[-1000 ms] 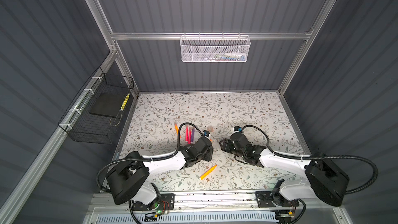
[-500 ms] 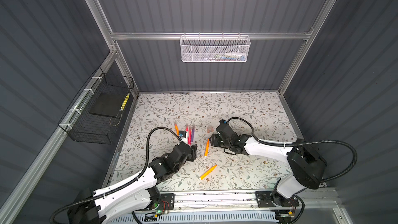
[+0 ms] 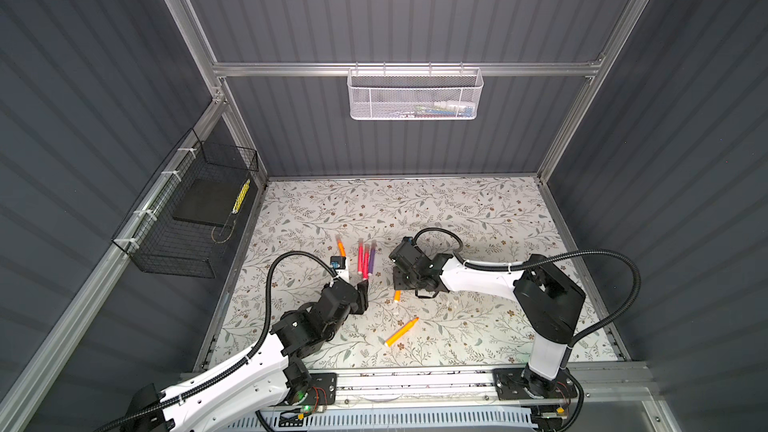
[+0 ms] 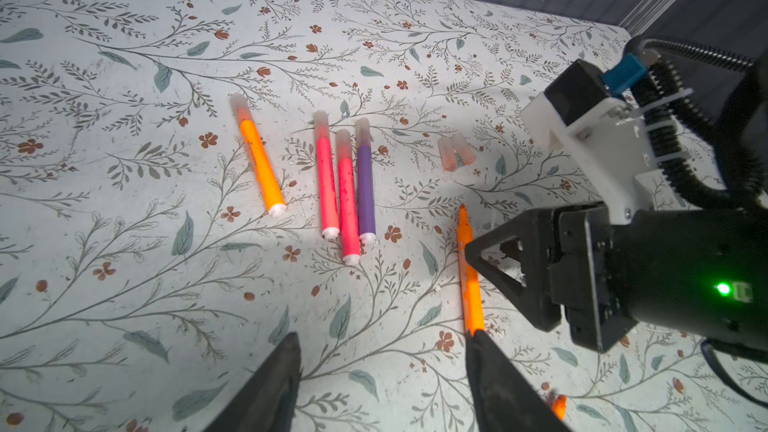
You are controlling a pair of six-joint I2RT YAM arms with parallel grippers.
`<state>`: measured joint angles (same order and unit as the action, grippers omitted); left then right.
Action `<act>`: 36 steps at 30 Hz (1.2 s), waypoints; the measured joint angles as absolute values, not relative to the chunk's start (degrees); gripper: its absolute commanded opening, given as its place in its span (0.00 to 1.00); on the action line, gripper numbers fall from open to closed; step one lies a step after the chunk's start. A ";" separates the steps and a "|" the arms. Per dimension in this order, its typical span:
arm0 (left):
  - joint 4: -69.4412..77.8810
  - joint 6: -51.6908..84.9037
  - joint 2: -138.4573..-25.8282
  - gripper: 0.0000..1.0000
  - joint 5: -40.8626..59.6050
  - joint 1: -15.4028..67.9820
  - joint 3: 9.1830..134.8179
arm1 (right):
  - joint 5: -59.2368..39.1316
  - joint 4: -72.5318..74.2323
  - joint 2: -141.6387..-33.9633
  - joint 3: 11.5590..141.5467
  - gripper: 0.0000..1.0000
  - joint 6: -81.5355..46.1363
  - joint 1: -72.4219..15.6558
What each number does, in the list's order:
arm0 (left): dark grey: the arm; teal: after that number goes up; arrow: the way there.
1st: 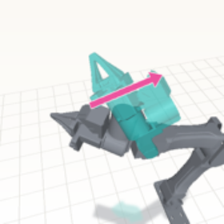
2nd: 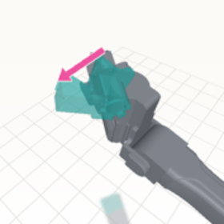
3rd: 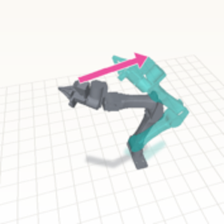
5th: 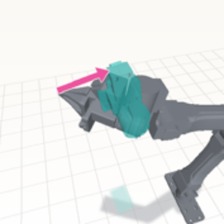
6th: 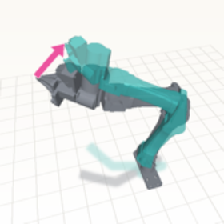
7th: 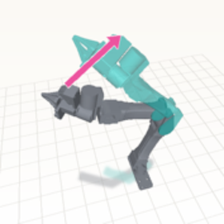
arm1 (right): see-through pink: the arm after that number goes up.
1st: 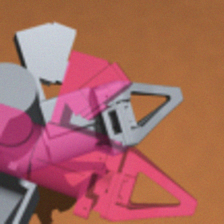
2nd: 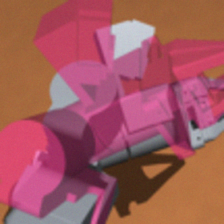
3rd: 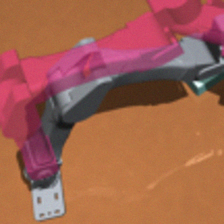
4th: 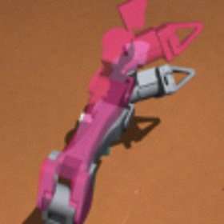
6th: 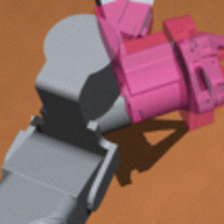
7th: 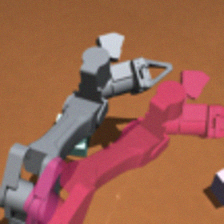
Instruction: Insert the pens into the pen caps
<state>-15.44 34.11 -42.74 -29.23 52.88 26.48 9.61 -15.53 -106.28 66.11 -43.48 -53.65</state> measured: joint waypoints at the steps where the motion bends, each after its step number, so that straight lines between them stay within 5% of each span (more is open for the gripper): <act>1: -15.44 34.13 -42.74 0.65 -29.32 52.88 26.44 | 9.89 -15.99 -107.22 66.72 0.49 -43.46 -53.65; 25: -15.29 34.11 -40.75 0.65 -28.21 52.88 25.39 | 11.90 -13.06 -111.50 67.81 0.15 -45.01 -53.69; 36: -5.28 33.65 -41.32 0.64 -18.46 52.86 22.61 | 10.48 -1.26 -96.38 51.44 0.10 -49.60 -52.73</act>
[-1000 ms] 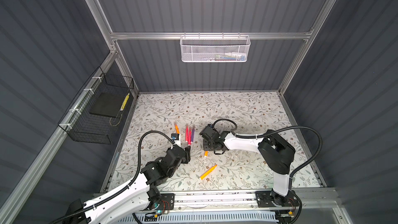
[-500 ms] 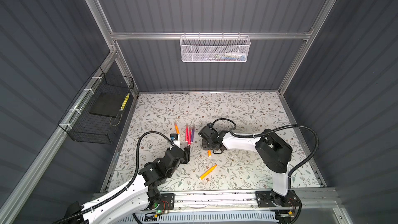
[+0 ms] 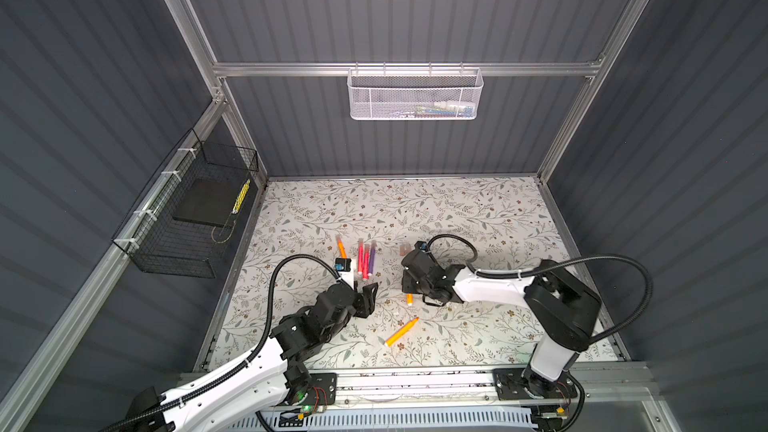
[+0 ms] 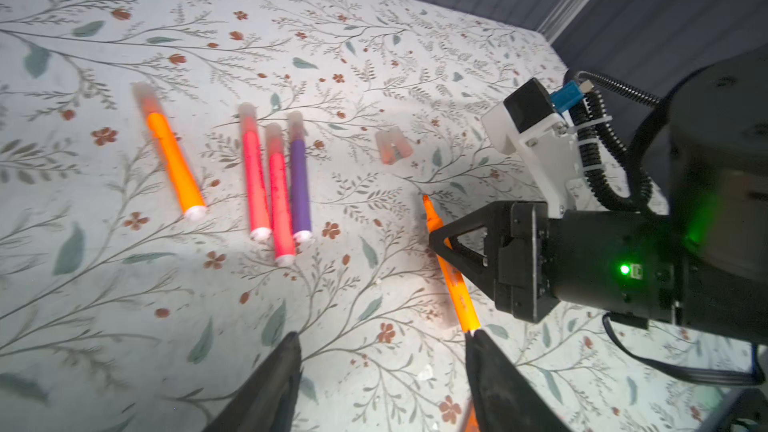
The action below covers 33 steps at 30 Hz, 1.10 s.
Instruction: Insert the pens into the pen caps
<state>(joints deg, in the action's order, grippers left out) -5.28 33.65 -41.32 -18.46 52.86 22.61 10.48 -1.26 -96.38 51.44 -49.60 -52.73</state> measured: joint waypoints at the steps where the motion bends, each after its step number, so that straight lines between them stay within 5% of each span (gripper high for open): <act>1: -3.38 33.65 -41.74 0.64 -17.06 52.88 22.04 | 10.70 0.40 -93.14 49.50 0.09 -50.11 -52.60; 15: 22.50 33.50 -50.87 0.63 0.36 52.88 18.31 | 12.71 22.63 -69.54 30.92 0.02 -53.65 -53.43; 33: 34.70 33.50 -61.95 0.57 7.62 52.88 18.81 | 14.83 37.32 -69.76 28.99 0.04 -49.32 -60.29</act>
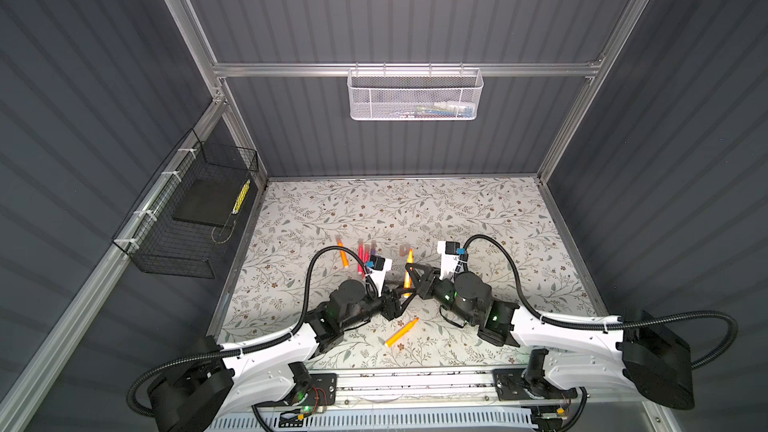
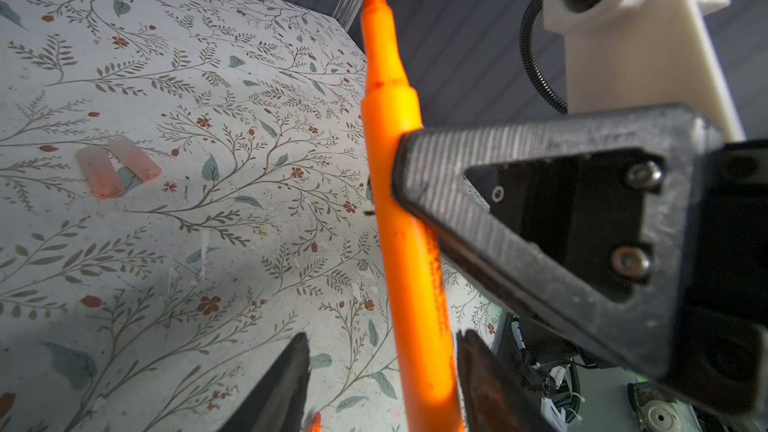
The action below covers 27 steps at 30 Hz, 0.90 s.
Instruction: Insert the pens into the pen caps
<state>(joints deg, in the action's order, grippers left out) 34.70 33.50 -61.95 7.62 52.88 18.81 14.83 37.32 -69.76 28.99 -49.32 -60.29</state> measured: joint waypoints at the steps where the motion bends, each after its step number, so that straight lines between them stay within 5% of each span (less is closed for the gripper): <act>1: 34.87 33.50 -62.00 0.56 7.62 52.88 18.81 | 14.85 37.45 -69.84 28.99 0.04 -49.17 -60.42; 12: 34.94 33.26 -62.17 0.52 7.11 52.88 19.66 | 15.44 38.37 -70.89 29.28 0.03 -48.53 -61.78; 16: 34.26 32.84 -62.13 0.38 6.04 52.88 19.94 | 15.44 38.54 -71.44 29.76 0.03 -48.40 -62.26; 22: 31.05 31.94 -61.87 0.00 4.03 52.88 21.43 | 16.05 39.46 -72.29 29.80 0.05 -47.92 -62.83; 27: 29.19 31.44 -61.84 0.00 3.09 52.88 22.24 | 16.60 39.35 -72.27 29.80 0.16 -47.68 -62.92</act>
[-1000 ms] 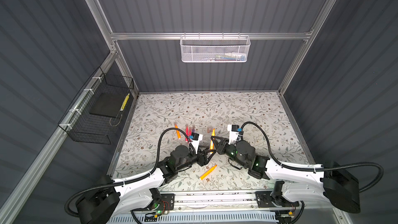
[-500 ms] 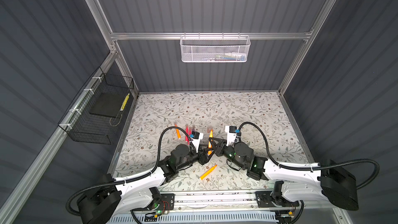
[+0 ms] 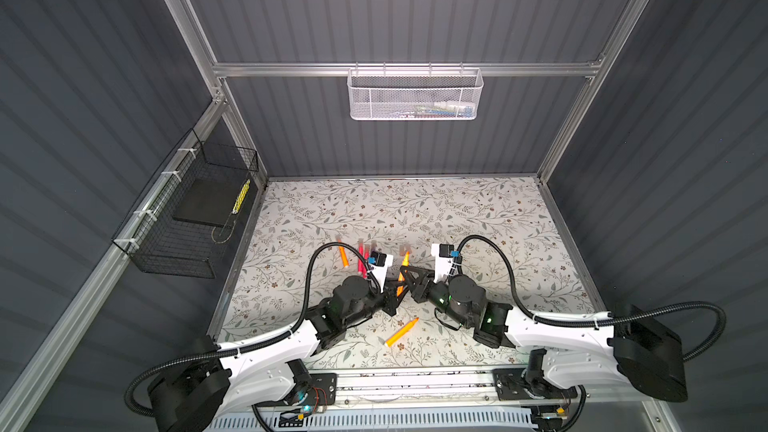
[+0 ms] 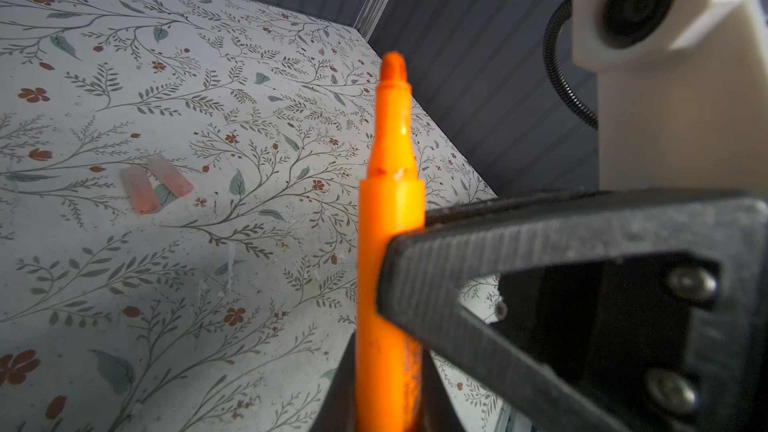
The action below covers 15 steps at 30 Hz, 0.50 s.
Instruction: Insert the pens into the pen caps
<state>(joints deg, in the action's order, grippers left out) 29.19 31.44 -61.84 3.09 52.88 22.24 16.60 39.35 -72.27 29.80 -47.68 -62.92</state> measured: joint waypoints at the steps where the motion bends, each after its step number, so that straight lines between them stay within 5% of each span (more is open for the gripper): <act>1: 29.19 31.29 -61.84 0.00 3.07 52.88 22.24 | 16.67 39.35 -72.23 29.80 0.20 -47.62 -62.94; 7: 29.17 30.48 -62.04 0.00 3.01 52.88 22.26 | 17.17 37.85 -70.26 29.80 0.48 -46.72 -63.37; 15: 29.61 28.95 -63.51 0.00 4.73 52.88 22.24 | 18.31 36.47 -67.05 29.80 0.56 -45.80 -63.44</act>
